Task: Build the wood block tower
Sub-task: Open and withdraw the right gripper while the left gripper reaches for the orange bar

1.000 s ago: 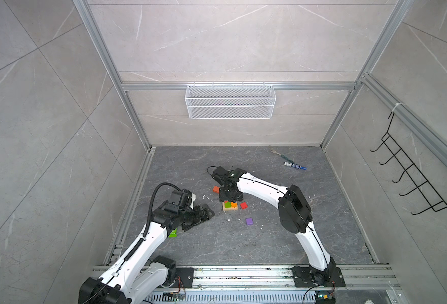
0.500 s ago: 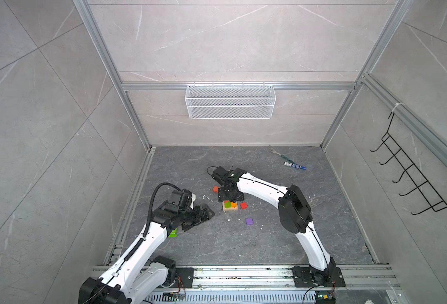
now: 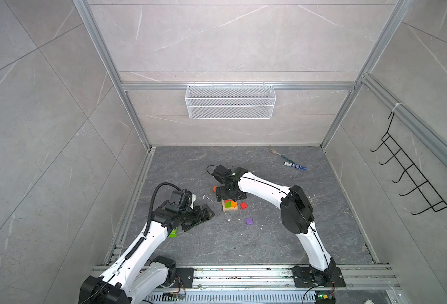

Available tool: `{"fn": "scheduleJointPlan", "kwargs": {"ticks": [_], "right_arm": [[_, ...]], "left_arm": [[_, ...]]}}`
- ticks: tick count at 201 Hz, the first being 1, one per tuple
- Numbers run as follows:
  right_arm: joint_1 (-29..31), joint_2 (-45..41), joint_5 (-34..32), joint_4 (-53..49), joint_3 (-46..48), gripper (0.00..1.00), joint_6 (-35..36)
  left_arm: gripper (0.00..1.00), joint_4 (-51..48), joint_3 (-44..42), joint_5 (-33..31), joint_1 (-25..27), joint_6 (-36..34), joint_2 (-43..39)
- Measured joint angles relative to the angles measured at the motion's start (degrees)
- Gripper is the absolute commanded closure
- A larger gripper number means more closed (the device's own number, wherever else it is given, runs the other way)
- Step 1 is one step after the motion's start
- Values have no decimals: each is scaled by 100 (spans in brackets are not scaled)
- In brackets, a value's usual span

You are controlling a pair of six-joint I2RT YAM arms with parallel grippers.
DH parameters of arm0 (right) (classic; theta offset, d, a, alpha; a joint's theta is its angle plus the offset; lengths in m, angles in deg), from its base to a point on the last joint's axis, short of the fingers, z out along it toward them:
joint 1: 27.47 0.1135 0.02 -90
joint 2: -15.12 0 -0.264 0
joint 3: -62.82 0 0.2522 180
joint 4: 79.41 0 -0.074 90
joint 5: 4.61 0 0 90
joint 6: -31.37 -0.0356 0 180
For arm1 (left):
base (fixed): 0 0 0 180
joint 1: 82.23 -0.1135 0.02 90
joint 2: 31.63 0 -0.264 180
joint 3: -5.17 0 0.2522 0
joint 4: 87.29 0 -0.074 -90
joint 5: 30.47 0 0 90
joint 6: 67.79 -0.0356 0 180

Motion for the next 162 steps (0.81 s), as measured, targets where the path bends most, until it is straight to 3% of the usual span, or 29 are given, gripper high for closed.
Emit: {"fn": "scheduleJointPlan", "kwargs": {"ticks": [58, 162], "right_arm": [[0, -909, -26, 278, 310, 0, 236], [0, -3434, -42, 1899, 3075, 0, 538]], "left_arm": [[1, 11, 107, -52, -2, -20, 260], [1, 155, 1099, -149, -2, -334, 1318]]}}
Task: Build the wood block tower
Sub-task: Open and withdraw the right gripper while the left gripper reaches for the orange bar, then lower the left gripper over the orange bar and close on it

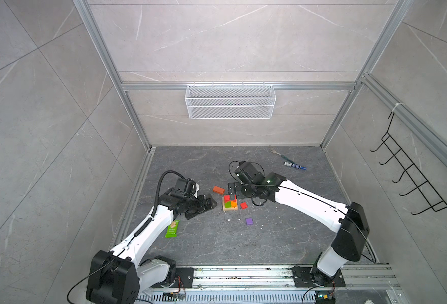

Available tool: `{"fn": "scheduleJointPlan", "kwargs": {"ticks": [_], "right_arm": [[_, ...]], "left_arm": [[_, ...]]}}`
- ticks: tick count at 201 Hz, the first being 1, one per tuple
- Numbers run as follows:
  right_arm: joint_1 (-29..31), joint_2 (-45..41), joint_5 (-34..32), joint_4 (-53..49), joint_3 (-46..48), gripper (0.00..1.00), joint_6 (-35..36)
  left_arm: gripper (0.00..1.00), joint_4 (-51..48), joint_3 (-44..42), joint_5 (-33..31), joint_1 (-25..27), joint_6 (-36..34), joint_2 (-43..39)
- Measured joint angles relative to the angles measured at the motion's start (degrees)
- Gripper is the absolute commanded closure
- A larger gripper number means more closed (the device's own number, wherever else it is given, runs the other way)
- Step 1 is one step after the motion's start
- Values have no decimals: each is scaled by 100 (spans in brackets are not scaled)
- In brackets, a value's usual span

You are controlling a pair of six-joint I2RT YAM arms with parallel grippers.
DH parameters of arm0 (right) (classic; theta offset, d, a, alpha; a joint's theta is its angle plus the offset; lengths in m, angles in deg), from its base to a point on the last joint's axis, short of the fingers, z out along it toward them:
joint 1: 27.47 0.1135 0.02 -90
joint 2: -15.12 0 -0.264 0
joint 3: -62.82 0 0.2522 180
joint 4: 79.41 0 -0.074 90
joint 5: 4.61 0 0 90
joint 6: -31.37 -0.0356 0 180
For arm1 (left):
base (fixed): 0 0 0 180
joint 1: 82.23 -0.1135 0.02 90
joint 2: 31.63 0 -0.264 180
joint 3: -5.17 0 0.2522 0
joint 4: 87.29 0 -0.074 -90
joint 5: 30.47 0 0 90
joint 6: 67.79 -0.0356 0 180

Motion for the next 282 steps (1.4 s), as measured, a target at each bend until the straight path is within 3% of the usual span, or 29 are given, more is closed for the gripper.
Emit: {"fn": "scheduleJointPlan", "kwargs": {"ticks": [101, 174, 225, 282], "right_arm": [[0, -1978, -133, 1204, 2415, 0, 546], [0, -2715, -85, 1169, 2903, 0, 837], [0, -3084, -111, 968, 3110, 1, 833], [0, -3136, -129, 907, 3126, 1, 822]], "left_arm": [[2, 22, 1327, -271, 0, -811, 1598], [3, -426, 2855, -732, 0, -1827, 2885], [12, -481, 3296, -986, 2, -1989, 3510], [14, -354, 3399, -1552, 247, -1991, 4120]]}}
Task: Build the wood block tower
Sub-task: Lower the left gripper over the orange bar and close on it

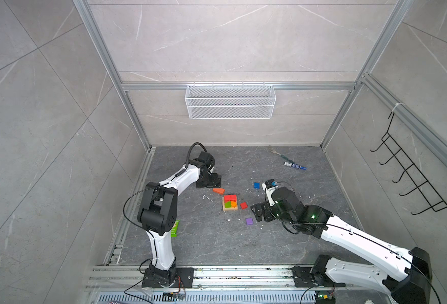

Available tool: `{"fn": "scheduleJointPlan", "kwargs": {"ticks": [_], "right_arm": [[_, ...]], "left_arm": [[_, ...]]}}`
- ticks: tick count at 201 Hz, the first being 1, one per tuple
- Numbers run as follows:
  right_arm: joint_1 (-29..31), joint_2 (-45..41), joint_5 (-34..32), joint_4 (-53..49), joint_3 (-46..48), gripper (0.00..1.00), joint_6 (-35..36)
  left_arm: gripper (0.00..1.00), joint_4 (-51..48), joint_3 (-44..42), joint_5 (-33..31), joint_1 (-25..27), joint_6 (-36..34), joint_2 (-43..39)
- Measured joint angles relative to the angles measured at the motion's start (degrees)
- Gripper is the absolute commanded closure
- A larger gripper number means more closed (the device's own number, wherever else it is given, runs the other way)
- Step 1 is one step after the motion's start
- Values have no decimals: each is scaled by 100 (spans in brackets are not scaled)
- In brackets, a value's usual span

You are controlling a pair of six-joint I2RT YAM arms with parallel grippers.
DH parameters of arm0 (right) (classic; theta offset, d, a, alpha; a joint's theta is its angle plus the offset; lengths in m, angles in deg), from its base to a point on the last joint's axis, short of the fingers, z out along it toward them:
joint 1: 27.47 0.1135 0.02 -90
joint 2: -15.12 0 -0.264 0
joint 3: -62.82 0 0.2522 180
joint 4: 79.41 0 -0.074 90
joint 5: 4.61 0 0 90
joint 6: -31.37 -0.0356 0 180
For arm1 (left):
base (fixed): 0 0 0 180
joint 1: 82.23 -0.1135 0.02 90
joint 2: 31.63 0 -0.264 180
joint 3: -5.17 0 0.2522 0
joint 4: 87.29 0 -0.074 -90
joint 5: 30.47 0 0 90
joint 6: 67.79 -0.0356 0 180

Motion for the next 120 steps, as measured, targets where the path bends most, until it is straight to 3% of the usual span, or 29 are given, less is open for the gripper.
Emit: {"fn": "scheduleJointPlan", "kwargs": {"ticks": [120], "right_arm": [[0, 105, 111, -70, 0, 1, -81]], "left_arm": [[15, 76, 323, -702, 380, -4, 745]]}}
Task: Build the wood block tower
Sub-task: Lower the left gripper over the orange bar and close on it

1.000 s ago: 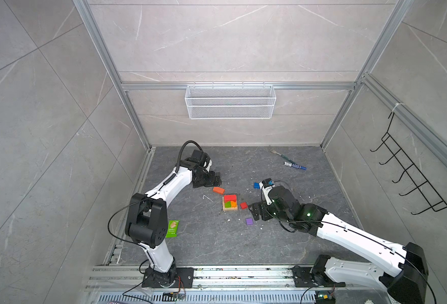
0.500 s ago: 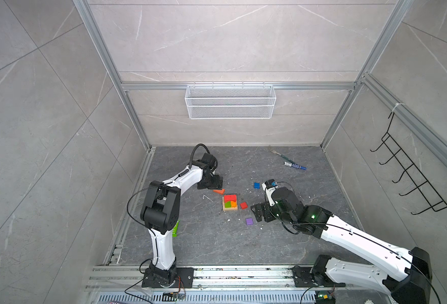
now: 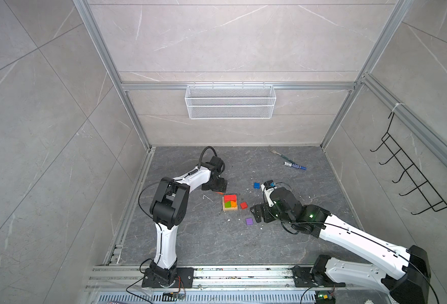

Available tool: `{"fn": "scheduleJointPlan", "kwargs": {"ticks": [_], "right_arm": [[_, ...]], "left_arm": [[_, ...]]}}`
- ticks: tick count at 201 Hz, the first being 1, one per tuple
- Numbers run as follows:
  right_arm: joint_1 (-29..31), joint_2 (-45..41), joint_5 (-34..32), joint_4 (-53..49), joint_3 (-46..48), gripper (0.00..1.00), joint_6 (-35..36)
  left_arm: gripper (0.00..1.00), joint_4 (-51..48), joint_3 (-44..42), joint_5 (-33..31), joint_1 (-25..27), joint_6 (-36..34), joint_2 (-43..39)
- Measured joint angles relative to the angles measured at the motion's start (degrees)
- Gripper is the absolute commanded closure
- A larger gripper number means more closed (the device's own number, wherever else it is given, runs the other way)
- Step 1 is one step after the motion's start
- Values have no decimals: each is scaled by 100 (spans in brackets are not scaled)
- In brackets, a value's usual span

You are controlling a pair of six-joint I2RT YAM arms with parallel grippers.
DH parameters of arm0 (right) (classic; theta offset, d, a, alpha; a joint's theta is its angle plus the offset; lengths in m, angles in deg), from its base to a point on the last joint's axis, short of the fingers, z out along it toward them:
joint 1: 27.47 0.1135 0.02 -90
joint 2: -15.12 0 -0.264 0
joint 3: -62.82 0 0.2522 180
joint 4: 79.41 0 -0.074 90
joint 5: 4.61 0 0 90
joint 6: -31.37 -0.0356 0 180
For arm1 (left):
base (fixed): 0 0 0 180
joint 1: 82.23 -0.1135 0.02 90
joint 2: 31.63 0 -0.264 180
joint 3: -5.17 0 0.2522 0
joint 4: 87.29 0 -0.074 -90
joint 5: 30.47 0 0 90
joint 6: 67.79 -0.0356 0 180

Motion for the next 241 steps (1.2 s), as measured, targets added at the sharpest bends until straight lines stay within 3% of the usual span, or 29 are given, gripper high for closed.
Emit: {"fn": "scheduleJointPlan", "kwargs": {"ticks": [114, 184, 214, 241], "right_arm": [[0, 122, -26, -144, -2, 1, -46], [0, 151, -72, -149, -4, 1, -68], [0, 151, -79, -149, -4, 1, -90], [0, 151, -101, -149, -4, 1, -109]], "left_arm": [[28, -15, 59, -184, 57, 50, 98], [30, -48, 107, -402, 57, 157, 247], [40, -37, 136, -437, 59, 223, 267], [41, -28, 138, -444, 57, 249, 267]]}}
